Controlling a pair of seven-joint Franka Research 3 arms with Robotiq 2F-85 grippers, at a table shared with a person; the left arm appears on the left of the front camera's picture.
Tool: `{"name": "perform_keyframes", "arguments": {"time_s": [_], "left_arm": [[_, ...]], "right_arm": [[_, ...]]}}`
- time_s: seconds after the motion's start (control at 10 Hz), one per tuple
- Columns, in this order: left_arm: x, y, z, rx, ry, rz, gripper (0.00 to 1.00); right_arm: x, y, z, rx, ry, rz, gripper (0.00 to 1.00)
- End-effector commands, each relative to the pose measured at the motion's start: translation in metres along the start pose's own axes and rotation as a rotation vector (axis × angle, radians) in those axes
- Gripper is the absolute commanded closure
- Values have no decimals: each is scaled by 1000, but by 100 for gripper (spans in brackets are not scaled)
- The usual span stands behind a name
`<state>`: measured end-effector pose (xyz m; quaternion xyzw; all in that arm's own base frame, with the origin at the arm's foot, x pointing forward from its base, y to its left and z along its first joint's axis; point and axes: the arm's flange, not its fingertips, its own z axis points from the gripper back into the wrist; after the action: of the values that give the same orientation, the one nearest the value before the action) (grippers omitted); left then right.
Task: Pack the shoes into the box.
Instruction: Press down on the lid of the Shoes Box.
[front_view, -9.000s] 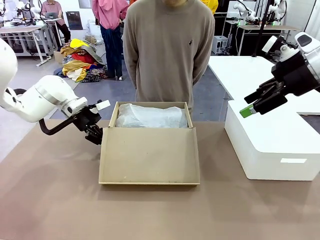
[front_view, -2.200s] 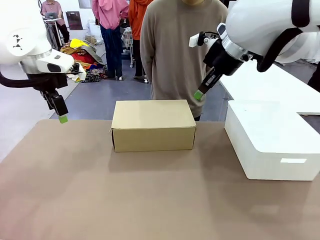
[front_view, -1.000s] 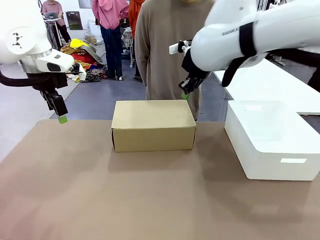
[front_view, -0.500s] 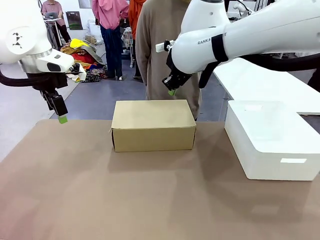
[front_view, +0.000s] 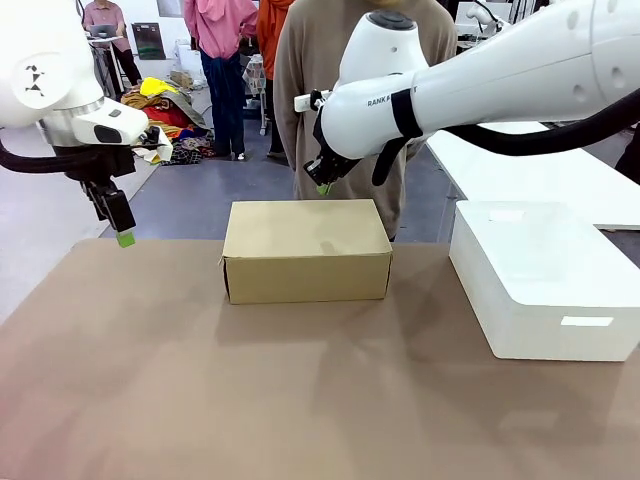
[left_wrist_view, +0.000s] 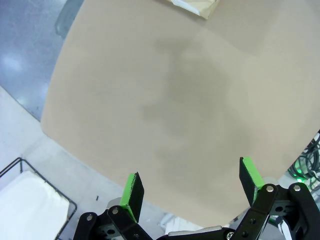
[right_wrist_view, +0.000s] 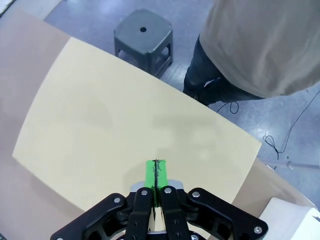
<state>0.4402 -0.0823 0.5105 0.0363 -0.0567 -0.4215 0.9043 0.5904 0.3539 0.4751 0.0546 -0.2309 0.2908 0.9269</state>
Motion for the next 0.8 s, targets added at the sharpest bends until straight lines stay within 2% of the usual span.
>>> {"name": "perform_keyframes", "arguments": {"time_s": [0.0, 0.7], "left_arm": [[-3, 3, 2, 3, 8, -18, 0], [-3, 3, 2, 3, 8, -18, 0]], "right_arm": [[9, 2, -18, -32, -11, -32, 100], [-5, 0, -73, -33, 87, -13, 100]]}}
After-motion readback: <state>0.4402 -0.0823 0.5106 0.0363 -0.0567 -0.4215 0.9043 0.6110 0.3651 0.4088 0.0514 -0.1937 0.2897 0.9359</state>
